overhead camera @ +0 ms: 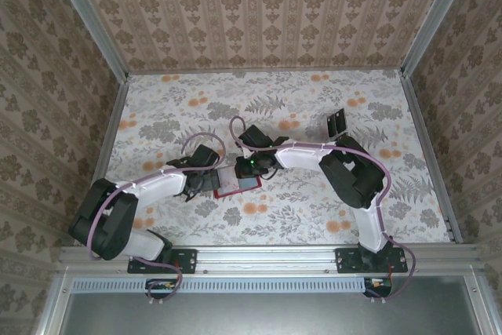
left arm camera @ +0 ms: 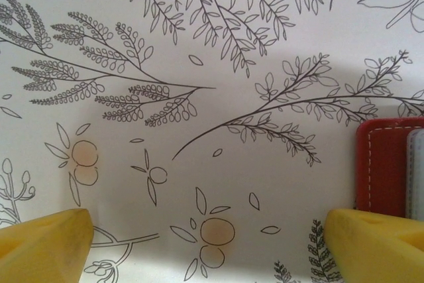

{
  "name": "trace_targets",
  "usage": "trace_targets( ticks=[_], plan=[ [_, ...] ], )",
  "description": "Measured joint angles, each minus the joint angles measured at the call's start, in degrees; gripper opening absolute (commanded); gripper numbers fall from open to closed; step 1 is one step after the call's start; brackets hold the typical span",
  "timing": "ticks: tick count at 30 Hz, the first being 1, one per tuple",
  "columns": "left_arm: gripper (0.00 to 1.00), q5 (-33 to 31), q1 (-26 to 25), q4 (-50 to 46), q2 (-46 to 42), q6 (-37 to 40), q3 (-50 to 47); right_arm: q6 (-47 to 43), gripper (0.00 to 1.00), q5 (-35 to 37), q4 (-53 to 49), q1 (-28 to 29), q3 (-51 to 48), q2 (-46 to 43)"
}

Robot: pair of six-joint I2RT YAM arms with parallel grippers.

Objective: Put the credit cards into the card holder
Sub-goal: Insert the credit card into the card slot.

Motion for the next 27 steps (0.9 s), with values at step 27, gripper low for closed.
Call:
trace_targets(
  ticks=[27],
  plan=[
    [1.0,0.63,0.0,1.18,0.72,0.81,0.02,-0.35,0.31,3.39,-1.53,2.16,2.08,1.01]
  ],
)
